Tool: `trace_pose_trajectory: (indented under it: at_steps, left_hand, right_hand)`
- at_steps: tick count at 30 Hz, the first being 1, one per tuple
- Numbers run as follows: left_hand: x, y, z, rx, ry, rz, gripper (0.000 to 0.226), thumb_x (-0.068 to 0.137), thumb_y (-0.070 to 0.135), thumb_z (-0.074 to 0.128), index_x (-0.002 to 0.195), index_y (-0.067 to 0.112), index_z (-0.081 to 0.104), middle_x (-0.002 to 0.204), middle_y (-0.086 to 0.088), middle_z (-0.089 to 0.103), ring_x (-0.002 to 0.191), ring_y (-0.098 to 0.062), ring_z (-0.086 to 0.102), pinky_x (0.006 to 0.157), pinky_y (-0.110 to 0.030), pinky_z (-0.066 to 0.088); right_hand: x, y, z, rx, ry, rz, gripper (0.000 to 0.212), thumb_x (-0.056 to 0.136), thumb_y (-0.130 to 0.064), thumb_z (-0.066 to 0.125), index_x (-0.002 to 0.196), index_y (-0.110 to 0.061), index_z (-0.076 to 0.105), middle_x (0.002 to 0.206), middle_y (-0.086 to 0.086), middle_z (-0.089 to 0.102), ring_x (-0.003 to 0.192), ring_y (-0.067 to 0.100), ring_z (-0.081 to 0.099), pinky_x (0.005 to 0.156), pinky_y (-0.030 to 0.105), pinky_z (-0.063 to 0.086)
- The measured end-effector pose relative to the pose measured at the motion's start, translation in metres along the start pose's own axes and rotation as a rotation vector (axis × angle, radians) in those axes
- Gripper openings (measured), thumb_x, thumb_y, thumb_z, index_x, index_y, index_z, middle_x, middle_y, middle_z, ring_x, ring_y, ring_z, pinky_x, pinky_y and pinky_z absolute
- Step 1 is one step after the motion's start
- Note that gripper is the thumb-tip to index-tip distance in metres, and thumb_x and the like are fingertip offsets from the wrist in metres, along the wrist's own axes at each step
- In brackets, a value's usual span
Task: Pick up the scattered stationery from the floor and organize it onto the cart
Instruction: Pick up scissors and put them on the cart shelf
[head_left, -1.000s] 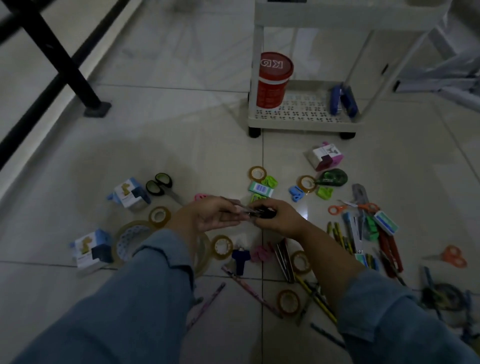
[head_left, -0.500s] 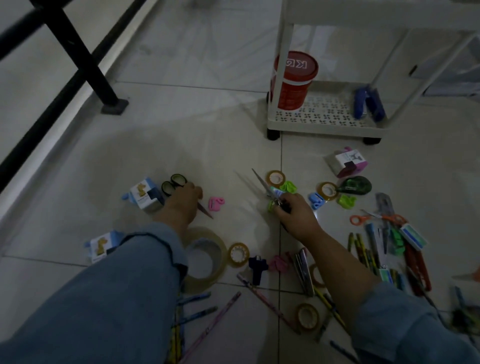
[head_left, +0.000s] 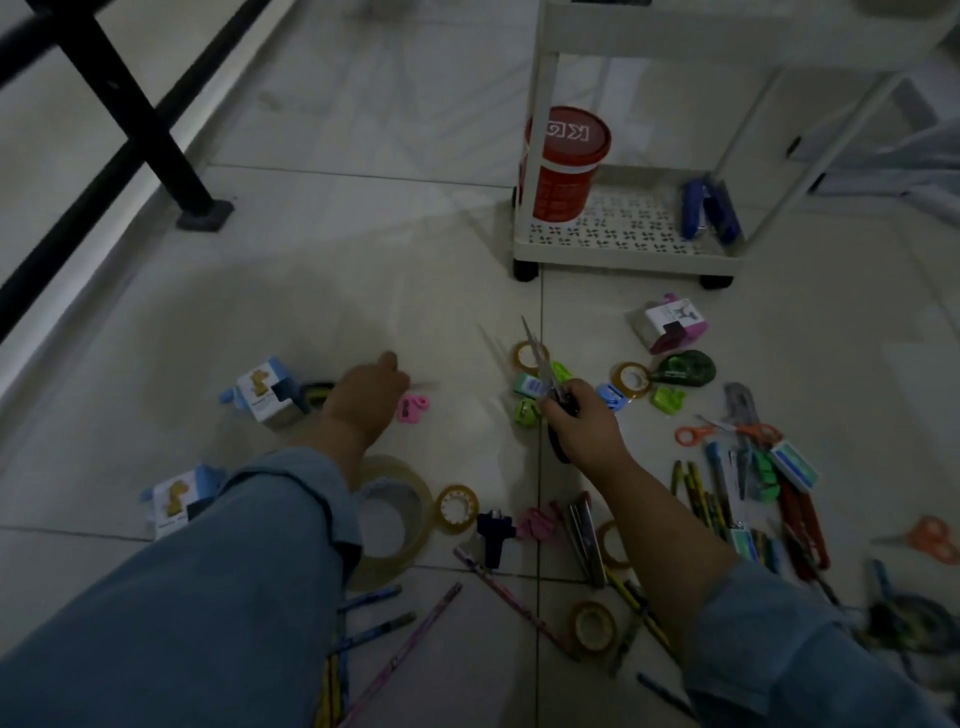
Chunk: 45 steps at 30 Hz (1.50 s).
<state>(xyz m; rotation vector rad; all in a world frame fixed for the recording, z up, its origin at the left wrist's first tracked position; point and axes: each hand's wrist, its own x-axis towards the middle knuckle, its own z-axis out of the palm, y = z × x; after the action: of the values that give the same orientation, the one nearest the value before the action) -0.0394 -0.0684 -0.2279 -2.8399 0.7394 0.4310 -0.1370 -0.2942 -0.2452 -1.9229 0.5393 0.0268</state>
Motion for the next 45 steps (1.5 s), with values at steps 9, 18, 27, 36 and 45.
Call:
trace_pose_trajectory:
  at_steps: [9, 18, 27, 36, 45]
  left_hand:
    - [0.019, 0.089, -0.049, -1.668, 0.327, -0.405, 0.012, 0.098, 0.013, 0.044, 0.096, 0.010, 0.055, 0.089, -0.018, 0.062, 0.071, -0.021, 0.063, 0.067, -0.036, 0.056]
    - [0.016, 0.127, -0.047, -2.011, -0.175, -0.369, 0.039, 0.100, 0.033, 0.039, 0.128, 0.009, 0.052, 0.118, -0.015, 0.061, 0.092, -0.024, 0.061, 0.083, -0.030, 0.049]
    - [0.017, 0.123, -0.039, -2.042, -0.216, -0.365, 0.041, 0.095, 0.018, 0.052, 0.133, 0.003, 0.047, 0.130, -0.018, 0.056, 0.105, -0.031, 0.060, 0.094, -0.033, 0.046]
    - [0.013, 0.133, -0.045, -2.054, -0.281, -0.363, 0.030, 0.098, 0.020, 0.046, 0.122, 0.006, 0.056, 0.110, -0.012, 0.062, 0.084, -0.020, 0.062, 0.085, -0.028, 0.049]
    - [0.013, 0.137, -0.046, -1.982, -0.192, -0.349, 0.018, 0.092, 0.018, 0.057, 0.110, 0.016, 0.059, 0.092, -0.002, 0.063, 0.080, -0.017, 0.061, 0.075, -0.025, 0.050]
  right_hand:
    - [-0.004, -0.019, -0.009, 0.113, 0.013, -0.029, 0.013, 0.092, -0.020, 0.053, 0.089, -0.009, 0.047, 0.064, -0.003, 0.044, 0.058, 0.009, 0.043, 0.045, 0.009, 0.034]
    - [-0.002, -0.005, -0.009, -0.425, 0.061, -0.104, 0.031, 0.096, -0.029, 0.045, 0.108, -0.004, 0.059, 0.106, 0.018, 0.053, 0.099, 0.032, 0.052, 0.080, 0.037, 0.042]
    - [-0.005, -0.006, -0.019, -0.146, -0.010, -0.195, 0.022, 0.095, -0.016, 0.050, 0.098, 0.000, 0.065, 0.082, 0.009, 0.054, 0.077, 0.017, 0.051, 0.055, 0.009, 0.033]
    - [-0.015, -0.015, -0.026, 0.065, 0.006, -0.159, 0.016, 0.090, -0.009, 0.057, 0.097, 0.000, 0.068, 0.082, 0.010, 0.066, 0.071, 0.010, 0.058, 0.064, 0.013, 0.043]
    - [-0.010, -0.013, -0.016, -0.044, 0.041, -0.133, 0.030, 0.086, -0.032, 0.037, 0.057, -0.031, 0.046, 0.064, 0.001, 0.050, 0.081, 0.025, 0.050, 0.069, 0.029, 0.034]
